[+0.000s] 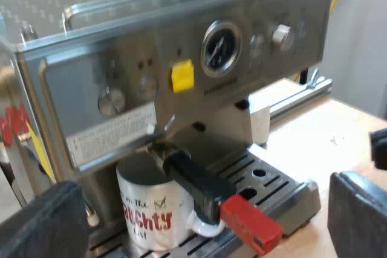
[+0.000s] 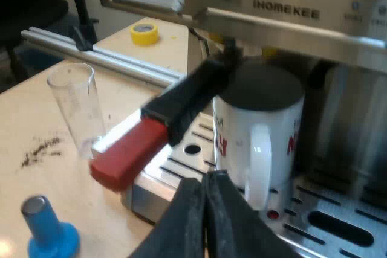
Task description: Place mug into machine
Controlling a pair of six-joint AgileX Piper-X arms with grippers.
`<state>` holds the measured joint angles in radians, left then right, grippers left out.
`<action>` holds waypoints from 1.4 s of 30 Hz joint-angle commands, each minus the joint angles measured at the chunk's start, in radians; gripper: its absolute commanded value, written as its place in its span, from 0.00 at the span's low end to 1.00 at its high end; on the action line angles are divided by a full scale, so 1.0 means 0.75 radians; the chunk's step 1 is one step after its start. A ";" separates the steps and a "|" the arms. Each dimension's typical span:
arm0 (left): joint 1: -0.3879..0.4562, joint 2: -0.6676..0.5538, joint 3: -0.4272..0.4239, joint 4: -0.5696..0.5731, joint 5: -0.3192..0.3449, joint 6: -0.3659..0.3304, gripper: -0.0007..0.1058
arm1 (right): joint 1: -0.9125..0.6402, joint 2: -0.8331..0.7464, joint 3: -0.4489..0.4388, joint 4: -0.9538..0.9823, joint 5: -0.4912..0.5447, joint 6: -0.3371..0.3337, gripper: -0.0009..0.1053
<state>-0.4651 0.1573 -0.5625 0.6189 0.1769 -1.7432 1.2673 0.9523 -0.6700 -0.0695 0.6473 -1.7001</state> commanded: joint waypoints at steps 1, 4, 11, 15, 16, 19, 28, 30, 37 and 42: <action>-0.005 -0.004 -0.040 0.013 0.029 -0.003 0.77 | 0.012 0.025 -0.057 -0.025 0.040 -0.010 0.01; -0.005 -0.004 -0.040 0.007 0.058 -0.003 0.77 | 0.005 0.115 -0.161 -0.025 0.077 -0.010 0.01; -0.005 -0.004 -0.040 0.007 0.059 -0.003 0.77 | -0.015 0.301 -0.277 -0.044 0.134 -0.007 0.01; -0.005 -0.004 -0.062 0.014 0.059 -0.003 0.77 | -0.067 0.390 -0.324 -0.111 0.134 -0.007 0.01; -0.005 -0.004 -0.071 0.015 0.059 -0.003 0.77 | -0.081 0.409 -0.337 -0.121 0.129 -0.007 0.01; -0.005 -0.004 -0.100 0.015 0.059 -0.003 0.77 | -0.121 0.471 -0.402 -0.123 0.119 -0.007 0.01; -0.005 -0.004 -0.119 0.047 0.059 -0.003 0.77 | -0.179 0.646 -0.577 -0.123 0.119 -0.056 0.01; -0.005 -0.004 -0.119 0.078 0.059 -0.003 0.77 | -0.189 0.670 -0.599 -0.123 0.119 -0.057 0.01; -0.005 -0.004 -0.119 0.210 0.059 -0.003 0.77 | -0.227 0.701 -0.619 -0.193 0.129 -0.078 0.01; -0.005 -0.004 -0.119 0.230 0.059 -0.003 0.77 | -0.274 0.710 -0.619 -0.215 0.139 -0.078 0.01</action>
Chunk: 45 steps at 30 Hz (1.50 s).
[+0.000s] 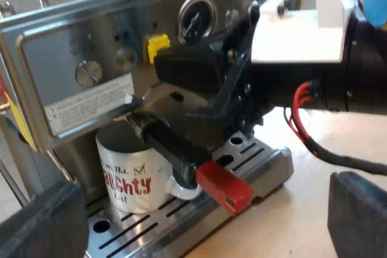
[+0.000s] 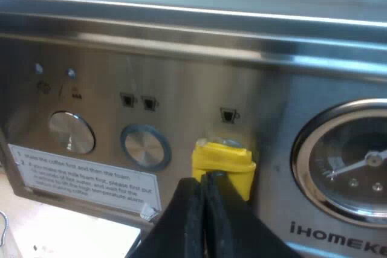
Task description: Place mug into machine
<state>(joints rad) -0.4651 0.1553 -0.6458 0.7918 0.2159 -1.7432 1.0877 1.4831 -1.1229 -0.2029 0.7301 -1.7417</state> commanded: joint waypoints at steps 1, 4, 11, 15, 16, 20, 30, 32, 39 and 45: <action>-0.005 -0.001 -0.008 -0.001 0.007 -0.003 0.77 | -0.052 0.006 -0.015 -0.040 0.029 -0.022 0.01; -0.005 -0.001 -0.008 -0.001 0.007 -0.003 0.77 | -0.094 0.016 -0.015 -0.040 0.033 -0.022 0.01; -0.005 -0.001 -0.008 -0.001 0.007 -0.003 0.77 | -0.128 0.020 -0.015 -0.032 0.048 -0.022 0.01; -0.005 -0.001 -0.008 -0.001 0.007 -0.003 0.77 | -0.078 0.006 -0.015 -0.021 0.045 -0.022 0.01; -0.005 -0.001 -0.008 -0.001 0.007 -0.003 0.77 | -0.058 -0.001 -0.015 0.002 0.039 -0.022 0.02; -0.005 -0.001 -0.008 -0.006 0.005 -0.003 0.77 | 0.018 -0.045 -0.015 0.156 -0.039 -0.019 0.23; -0.005 -0.001 -0.008 -0.006 -0.005 -0.003 0.77 | 0.239 -0.212 -0.015 0.525 -0.052 -0.006 0.68; -0.005 -0.001 -0.008 -0.006 -0.005 -0.003 0.77 | 0.270 -0.259 -0.015 0.600 -0.052 -0.006 0.68; -0.002 0.039 -0.052 -0.006 -0.016 -0.025 0.77 | 0.245 -0.480 -0.015 1.029 -0.052 0.200 0.68; 0.020 0.178 -0.124 -0.007 -0.150 -0.043 0.77 | 0.068 -0.710 -0.015 1.286 -0.052 0.223 0.68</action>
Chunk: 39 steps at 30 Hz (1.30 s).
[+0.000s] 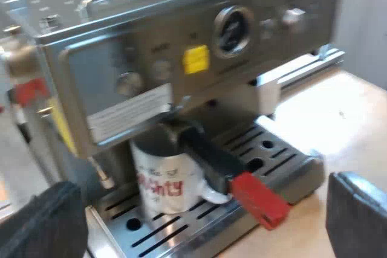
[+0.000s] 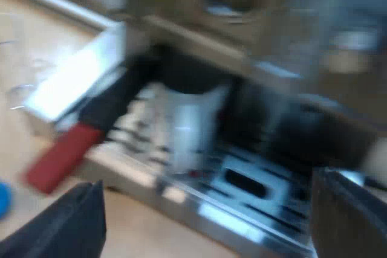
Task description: Place mug into machine
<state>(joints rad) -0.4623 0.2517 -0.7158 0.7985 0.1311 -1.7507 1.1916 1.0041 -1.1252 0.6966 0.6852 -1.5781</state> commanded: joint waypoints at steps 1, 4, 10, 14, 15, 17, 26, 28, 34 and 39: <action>0.038 0.074 -0.046 -0.010 -0.034 -0.034 0.77 | -0.140 -0.121 -0.012 0.140 -0.014 0.005 0.68; 0.126 0.132 -0.078 -0.020 -0.031 -0.033 0.77 | -0.294 -0.213 -0.012 0.220 -0.091 0.000 0.68; 0.389 0.193 -0.123 -0.024 0.112 -0.033 0.77 | -0.830 -0.377 -0.012 0.273 -0.335 -0.203 0.68; 0.500 0.193 -0.156 -0.009 0.141 -0.033 0.77 | -1.177 -0.417 -0.003 0.273 -0.658 -0.269 0.68; 0.513 0.193 -0.180 0.004 0.141 -0.033 0.77 | -1.238 -0.419 0.001 0.273 -0.683 -0.270 0.68; 0.513 0.191 -0.217 0.018 0.137 -0.024 0.77 | -1.485 -0.425 0.024 0.273 -0.820 -0.276 0.68; 0.513 0.178 -0.393 0.162 -0.017 0.017 0.77 | -1.762 -0.595 0.128 0.262 -0.969 -0.267 0.68; 0.513 0.135 -0.393 0.165 -0.017 0.017 0.77 | -1.740 -0.677 0.146 0.278 -0.971 -0.267 0.68; 0.513 -0.021 -0.390 0.165 -0.047 0.017 0.77 | -1.683 -0.866 0.170 0.318 -0.969 -0.306 0.68; 0.513 -0.183 -0.390 0.169 -0.065 0.017 0.77 | -1.671 -1.029 0.169 0.443 -0.967 -0.323 0.68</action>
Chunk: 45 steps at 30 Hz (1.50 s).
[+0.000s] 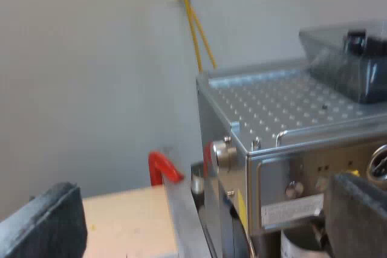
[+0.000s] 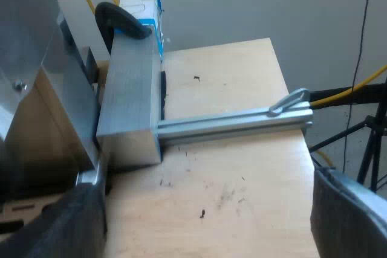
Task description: Place mug into machine
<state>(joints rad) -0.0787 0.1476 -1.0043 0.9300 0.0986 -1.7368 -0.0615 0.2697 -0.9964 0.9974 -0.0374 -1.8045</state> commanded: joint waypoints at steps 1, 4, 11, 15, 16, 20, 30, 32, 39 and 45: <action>0.001 -0.064 -0.005 0.000 -0.023 -0.001 0.77 | 0.000 -0.066 -0.003 0.056 -0.003 -0.021 0.68; 0.001 -0.141 -0.005 0.068 -0.028 -0.001 0.77 | 0.000 -0.132 0.012 0.097 -0.003 -0.021 0.68; 0.001 -0.356 -0.005 0.376 -0.081 -0.001 0.77 | 0.000 -0.346 0.108 0.132 -0.006 -0.021 0.68; 0.006 -0.405 -0.024 0.561 -0.118 0.015 0.77 | 0.000 -0.440 0.171 0.167 -0.008 -0.038 0.68; 0.010 -0.404 -0.021 0.594 -0.132 0.015 0.77 | 0.000 -0.437 0.171 0.174 -0.008 -0.039 0.68; 0.010 -0.404 0.013 0.579 -0.177 0.011 0.77 | 0.009 -0.432 0.219 0.109 -0.062 -0.073 0.68; 0.010 -0.404 0.212 0.238 -0.190 0.009 0.77 | 0.009 -0.426 0.355 -0.067 -0.077 -0.072 0.68; 0.010 -0.404 0.262 0.185 -0.190 0.009 0.77 | 0.009 -0.426 0.377 -0.068 -0.077 -0.072 0.68; 0.010 -0.401 0.489 0.107 -0.187 0.009 0.77 | 0.009 -0.426 0.527 -0.057 -0.077 -0.072 0.68; 0.010 -0.399 0.613 0.110 -0.187 0.009 0.77 | 0.009 -0.425 0.635 -0.036 -0.077 -0.072 0.68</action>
<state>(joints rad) -0.0712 -0.0135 -0.5562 1.0300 -0.0241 -1.7210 -0.0567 -0.0066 -0.5282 0.9665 -0.0851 -1.8462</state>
